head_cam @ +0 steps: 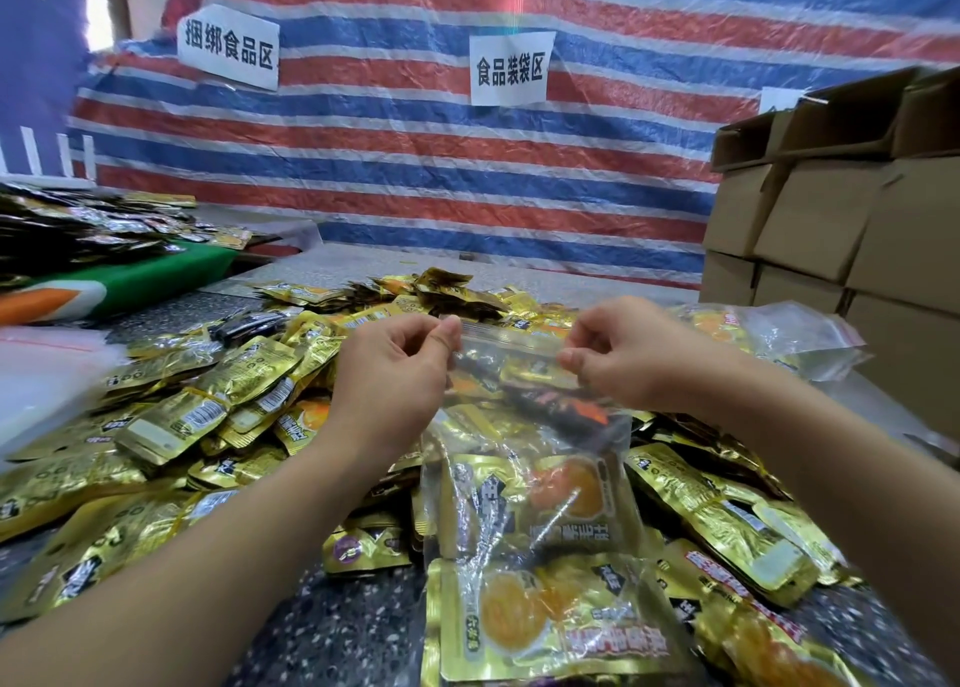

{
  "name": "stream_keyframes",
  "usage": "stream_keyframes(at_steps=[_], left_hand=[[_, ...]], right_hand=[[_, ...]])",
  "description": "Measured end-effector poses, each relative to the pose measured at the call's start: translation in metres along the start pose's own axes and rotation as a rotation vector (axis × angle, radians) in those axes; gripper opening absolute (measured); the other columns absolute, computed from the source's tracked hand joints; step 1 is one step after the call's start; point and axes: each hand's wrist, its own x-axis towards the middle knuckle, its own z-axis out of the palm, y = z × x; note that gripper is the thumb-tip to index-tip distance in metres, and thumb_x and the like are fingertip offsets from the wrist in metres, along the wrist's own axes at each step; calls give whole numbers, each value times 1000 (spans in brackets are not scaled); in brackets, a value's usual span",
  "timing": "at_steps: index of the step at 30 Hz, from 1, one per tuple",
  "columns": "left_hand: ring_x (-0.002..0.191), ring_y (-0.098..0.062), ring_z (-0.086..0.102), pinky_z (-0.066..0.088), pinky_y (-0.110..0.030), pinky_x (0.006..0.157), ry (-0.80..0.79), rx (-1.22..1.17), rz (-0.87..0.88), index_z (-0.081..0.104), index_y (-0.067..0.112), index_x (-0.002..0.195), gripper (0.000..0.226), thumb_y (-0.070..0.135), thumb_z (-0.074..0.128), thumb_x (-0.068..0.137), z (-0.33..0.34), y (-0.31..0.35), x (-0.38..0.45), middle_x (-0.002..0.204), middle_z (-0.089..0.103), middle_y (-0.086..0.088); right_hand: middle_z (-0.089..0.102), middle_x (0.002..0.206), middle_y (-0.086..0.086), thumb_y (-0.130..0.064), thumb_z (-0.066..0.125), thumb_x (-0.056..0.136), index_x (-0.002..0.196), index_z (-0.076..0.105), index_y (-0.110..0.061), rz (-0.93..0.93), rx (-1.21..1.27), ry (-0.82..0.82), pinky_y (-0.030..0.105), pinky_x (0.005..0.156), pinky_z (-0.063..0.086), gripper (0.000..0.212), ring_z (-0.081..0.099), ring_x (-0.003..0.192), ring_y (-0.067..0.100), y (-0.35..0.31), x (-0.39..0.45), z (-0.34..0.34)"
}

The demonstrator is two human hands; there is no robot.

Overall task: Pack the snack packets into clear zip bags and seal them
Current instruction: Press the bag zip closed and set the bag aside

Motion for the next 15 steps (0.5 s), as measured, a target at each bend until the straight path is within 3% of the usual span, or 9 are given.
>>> stream_keyframes(at_steps=[6, 11, 13, 15], left_hand=[[48, -4, 55, 44, -15, 45, -6, 8, 16, 69, 17, 68, 28, 22, 62, 95, 3, 3, -4, 60, 63, -4], [47, -7, 53, 44, -20, 49, -17, 27, 30, 68, 9, 70, 32, 24, 59, 97, -2, 5, -2, 59, 61, -5], [46, -7, 53, 44, -17, 48, -25, 14, 33, 67, 8, 70, 32, 23, 59, 97, -2, 6, -2, 57, 59, -3], [44, -6, 52, 41, -15, 46, -30, 2, 27, 67, 9, 70, 31, 22, 59, 97, -1, 6, -1, 53, 58, 0]], right_hand=[[59, 60, -5, -27, 63, 95, 66, 60, -22, 6, 21, 70, 29, 55, 39, 29, 51, 57, 13, 33, -11, -4], [61, 59, -4, -24, 65, 94, 68, 64, -19, -6, 134, 125, 31, 57, 44, 26, 52, 56, 10, 51, -17, -3], [61, 56, -3, -20, 65, 94, 68, 64, -17, -7, 180, 175, 27, 53, 42, 26, 50, 52, 7, 56, -21, -2], [64, 60, 4, -17, 65, 94, 69, 65, -15, -24, 217, 213, 31, 55, 42, 24, 51, 54, 12, 58, -23, 1]])
